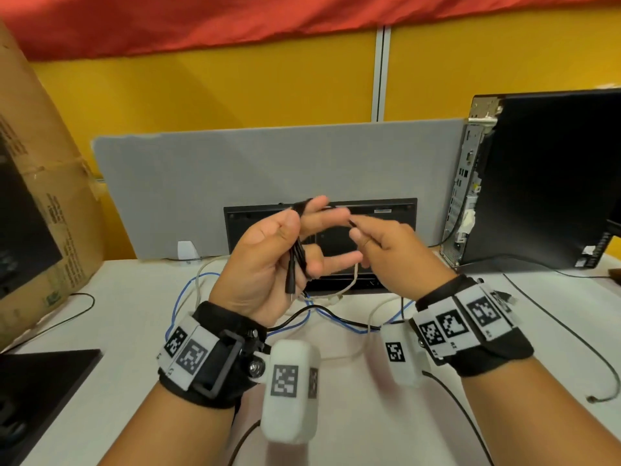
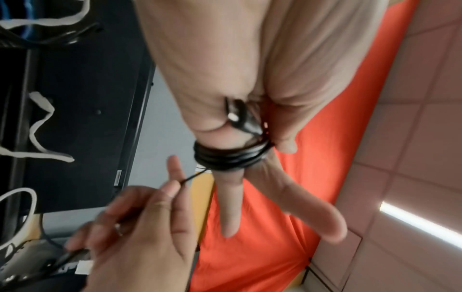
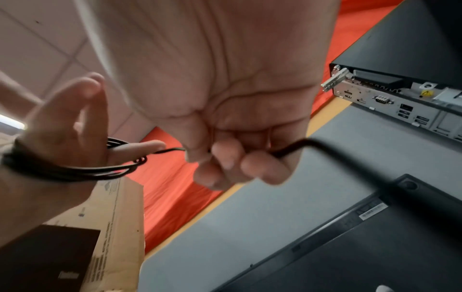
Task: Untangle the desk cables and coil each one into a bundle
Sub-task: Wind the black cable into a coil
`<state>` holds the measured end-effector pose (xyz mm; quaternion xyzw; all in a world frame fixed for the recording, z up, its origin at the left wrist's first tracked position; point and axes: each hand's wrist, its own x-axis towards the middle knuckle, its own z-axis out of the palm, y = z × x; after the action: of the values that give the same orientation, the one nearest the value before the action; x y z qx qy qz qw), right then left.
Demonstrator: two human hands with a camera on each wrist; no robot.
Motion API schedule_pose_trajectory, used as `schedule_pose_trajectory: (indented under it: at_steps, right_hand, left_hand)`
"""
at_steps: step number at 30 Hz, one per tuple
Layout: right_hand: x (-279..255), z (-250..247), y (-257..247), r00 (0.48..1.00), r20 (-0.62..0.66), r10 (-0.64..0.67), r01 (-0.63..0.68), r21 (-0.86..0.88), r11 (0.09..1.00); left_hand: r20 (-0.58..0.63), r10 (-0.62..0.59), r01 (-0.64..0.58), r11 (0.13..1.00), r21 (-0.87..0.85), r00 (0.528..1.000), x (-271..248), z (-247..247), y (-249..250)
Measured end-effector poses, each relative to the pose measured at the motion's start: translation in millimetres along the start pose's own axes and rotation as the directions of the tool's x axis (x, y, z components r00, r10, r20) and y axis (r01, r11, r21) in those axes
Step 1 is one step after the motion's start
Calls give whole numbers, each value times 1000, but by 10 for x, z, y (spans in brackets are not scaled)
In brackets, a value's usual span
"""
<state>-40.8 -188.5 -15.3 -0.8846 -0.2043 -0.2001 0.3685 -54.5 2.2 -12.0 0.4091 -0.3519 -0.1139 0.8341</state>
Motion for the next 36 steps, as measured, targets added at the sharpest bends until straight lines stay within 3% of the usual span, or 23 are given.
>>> schedule_pose_trajectory:
  at_steps: [2,6,10,13,16,20,24,26,29,31,34,36]
  right_hand:
    - [-3,55,-19,985,158,68,-53,-96,994]
    - [-38,177,-109,892,419,170,-70,-243,968]
    - [-75,264,-220,844,525,110,4,-211,977]
    - [-107,290,-280,842,536,61,33,-164,986]
    - [-116,222,-314,874,486,16,67,-153,986]
    - [-85,74,-269,948,319,-11,48,-108,993]
    - [-43,-15,-149,986,169,-14,49,-204,978]
    - [-21,-9,-97,992,126,-10,44,-270,962]
    - [-6,12,-32,996,79,-35,64,-397,915]
    - [0,-13,11,997,34,-62,71,-483,872]
    - [-14,-143,105,992,-122,17,-76,-493,867]
    - [-21,-238,165,969,-215,121,-205,-434,877]
  left_hand:
    - [-51,59,-62,996,-58,997,15,-43,2]
    - [-147,140,-151,986,-69,979,44,-157,31]
    - [-257,176,-192,980,-42,950,60,-263,-1]
    - [-305,181,-153,981,115,935,59,-281,-71]
    - [-277,182,-86,942,325,944,52,-264,-117]
    - [-257,122,40,837,545,959,67,-222,-141]
    - [-275,21,211,587,781,961,68,-158,-183]
    - [-299,-34,277,489,827,954,74,-143,-201]
    - [-347,-111,360,426,830,931,81,-150,-206]
    - [-378,-97,385,381,841,921,74,-180,-202]
    - [-419,13,397,296,869,908,89,-245,-153]
    - [-431,60,390,326,861,900,89,-278,-123]
